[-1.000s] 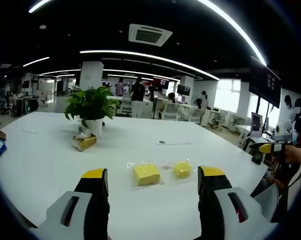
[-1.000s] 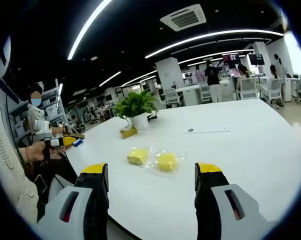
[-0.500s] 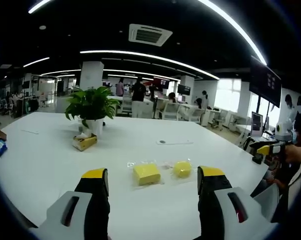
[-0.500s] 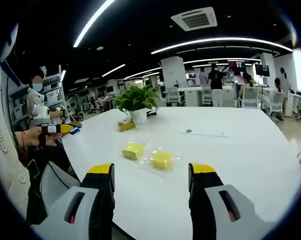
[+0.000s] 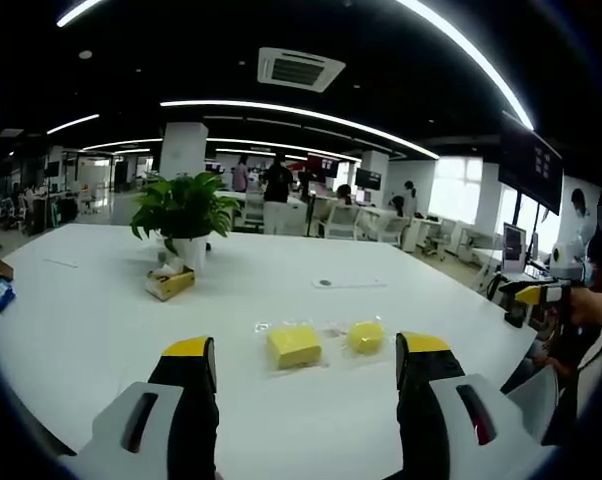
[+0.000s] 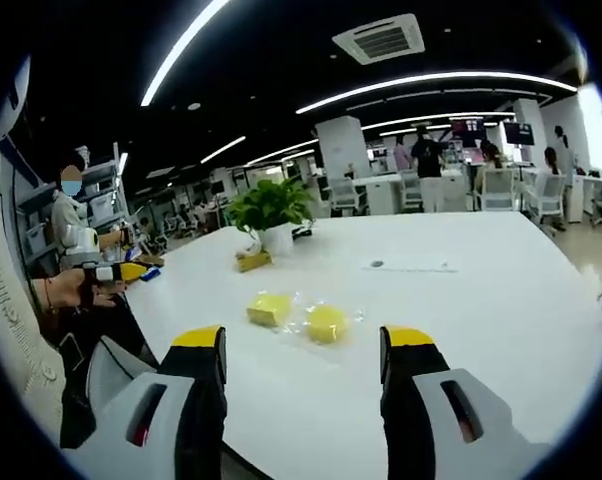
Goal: Compare the silicone blocks by pressing each to a similar depth, holding the contact briefly, and releasing to observe deformation and rebound differences across the visible hardness samples.
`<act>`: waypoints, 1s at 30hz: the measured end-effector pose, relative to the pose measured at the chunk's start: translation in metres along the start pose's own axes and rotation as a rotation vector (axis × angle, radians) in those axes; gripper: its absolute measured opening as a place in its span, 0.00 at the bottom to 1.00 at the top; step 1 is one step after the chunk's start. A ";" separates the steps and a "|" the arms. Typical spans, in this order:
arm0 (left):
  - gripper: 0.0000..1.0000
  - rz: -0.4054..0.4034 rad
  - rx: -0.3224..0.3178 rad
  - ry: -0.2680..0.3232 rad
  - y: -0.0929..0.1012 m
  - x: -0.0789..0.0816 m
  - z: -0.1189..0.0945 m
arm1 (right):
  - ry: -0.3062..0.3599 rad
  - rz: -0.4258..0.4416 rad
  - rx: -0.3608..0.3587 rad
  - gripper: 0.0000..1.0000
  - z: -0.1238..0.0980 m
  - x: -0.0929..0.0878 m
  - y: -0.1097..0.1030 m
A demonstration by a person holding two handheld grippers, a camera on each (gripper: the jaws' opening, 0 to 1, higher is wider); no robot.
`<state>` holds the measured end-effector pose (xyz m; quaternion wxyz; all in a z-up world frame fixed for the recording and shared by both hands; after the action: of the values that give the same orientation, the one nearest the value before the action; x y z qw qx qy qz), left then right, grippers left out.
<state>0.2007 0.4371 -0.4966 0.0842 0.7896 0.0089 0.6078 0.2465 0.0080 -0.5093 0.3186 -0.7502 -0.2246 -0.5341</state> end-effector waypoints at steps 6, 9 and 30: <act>0.72 0.000 -0.002 -0.002 0.000 -0.001 0.001 | -0.004 0.006 -0.004 0.63 0.001 0.000 -0.001; 0.72 0.003 -0.009 -0.013 0.000 -0.002 0.003 | 0.007 0.030 -0.001 0.65 0.001 0.000 -0.002; 0.70 -0.172 -0.037 -0.037 -0.011 -0.001 0.024 | 0.011 0.053 -0.011 0.68 0.004 0.005 0.002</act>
<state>0.2249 0.4447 -0.5047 0.1510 0.7954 0.0639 0.5835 0.2515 0.0095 -0.5062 0.3297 -0.7549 -0.1998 -0.5306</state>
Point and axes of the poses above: the point that each gripper's makers call its tool centre point, and the gripper's own axes: z roughly forward along the fingers, y roughly to its right, x roughly out of its top, the point moved 9 cm from there along -z, roughly backward along the fingers, and after that the axes turned 6 degrees about x, right-handed, at the moved point
